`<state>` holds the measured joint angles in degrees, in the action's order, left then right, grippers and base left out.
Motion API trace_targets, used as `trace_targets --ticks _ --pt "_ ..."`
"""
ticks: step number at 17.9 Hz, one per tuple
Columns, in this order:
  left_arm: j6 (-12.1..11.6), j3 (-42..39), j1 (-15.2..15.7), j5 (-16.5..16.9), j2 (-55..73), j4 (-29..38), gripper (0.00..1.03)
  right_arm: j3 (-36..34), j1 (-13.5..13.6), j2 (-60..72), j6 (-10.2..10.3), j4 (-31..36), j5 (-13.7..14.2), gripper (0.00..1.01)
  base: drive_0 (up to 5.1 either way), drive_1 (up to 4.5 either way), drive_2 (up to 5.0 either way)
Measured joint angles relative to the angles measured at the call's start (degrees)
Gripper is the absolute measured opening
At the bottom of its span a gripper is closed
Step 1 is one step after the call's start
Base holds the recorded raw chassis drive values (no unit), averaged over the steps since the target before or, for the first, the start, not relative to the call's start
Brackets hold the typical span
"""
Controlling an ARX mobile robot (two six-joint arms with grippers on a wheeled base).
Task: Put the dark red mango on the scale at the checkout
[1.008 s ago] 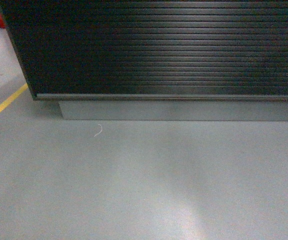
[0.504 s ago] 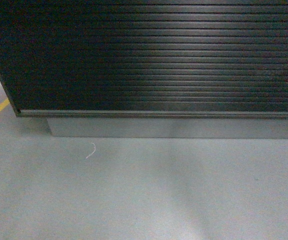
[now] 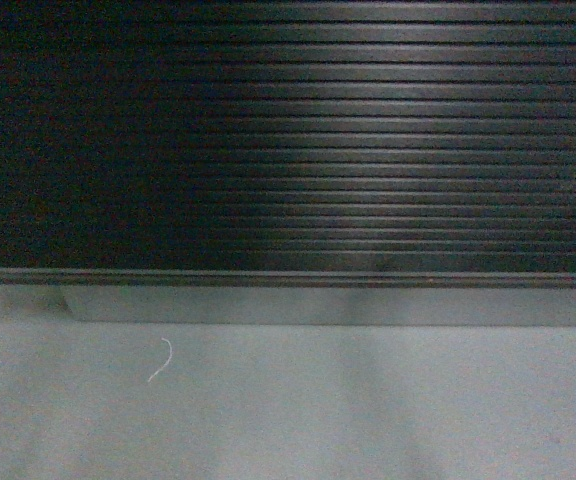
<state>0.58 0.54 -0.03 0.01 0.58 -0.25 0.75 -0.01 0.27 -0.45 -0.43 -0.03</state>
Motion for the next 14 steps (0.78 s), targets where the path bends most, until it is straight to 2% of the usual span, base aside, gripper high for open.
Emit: trace_targets --ticks 14 --pt "0.00 0.00 0.00 -0.04 0.00 0.04 0.98 0.00 0.00 0.00 0.00 0.17 0.02 0.98 -0.1 4.17 -4.3"
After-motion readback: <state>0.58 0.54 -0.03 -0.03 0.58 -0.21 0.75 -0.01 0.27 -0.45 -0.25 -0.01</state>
